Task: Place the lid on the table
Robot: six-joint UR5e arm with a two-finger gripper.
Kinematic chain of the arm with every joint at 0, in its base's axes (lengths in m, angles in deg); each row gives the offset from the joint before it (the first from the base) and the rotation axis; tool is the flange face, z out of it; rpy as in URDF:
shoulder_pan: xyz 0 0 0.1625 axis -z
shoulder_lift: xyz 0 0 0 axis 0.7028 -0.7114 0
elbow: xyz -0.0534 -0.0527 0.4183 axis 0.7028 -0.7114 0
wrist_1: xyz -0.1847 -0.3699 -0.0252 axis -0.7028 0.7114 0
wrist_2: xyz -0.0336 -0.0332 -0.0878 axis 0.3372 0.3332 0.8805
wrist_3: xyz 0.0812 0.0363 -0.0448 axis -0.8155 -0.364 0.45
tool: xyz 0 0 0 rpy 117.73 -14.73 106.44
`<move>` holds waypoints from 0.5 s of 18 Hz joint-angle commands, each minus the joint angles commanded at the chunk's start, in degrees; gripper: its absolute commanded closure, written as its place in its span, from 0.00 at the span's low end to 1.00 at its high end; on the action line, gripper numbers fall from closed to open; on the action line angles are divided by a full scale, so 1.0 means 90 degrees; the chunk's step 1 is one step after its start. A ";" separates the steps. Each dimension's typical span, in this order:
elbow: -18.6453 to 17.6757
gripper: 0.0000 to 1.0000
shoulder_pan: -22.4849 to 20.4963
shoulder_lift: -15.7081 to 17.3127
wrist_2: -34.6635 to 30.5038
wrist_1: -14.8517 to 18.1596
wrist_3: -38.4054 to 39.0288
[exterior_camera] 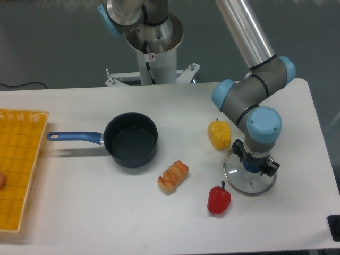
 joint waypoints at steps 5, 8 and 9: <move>0.0039 0.00 -0.0010 0.0058 0.0010 0.0010 0.0078; 0.0175 0.00 0.0019 0.0078 0.0039 0.0010 0.0098; 0.0205 0.00 0.0039 0.0097 0.0020 0.0019 0.0088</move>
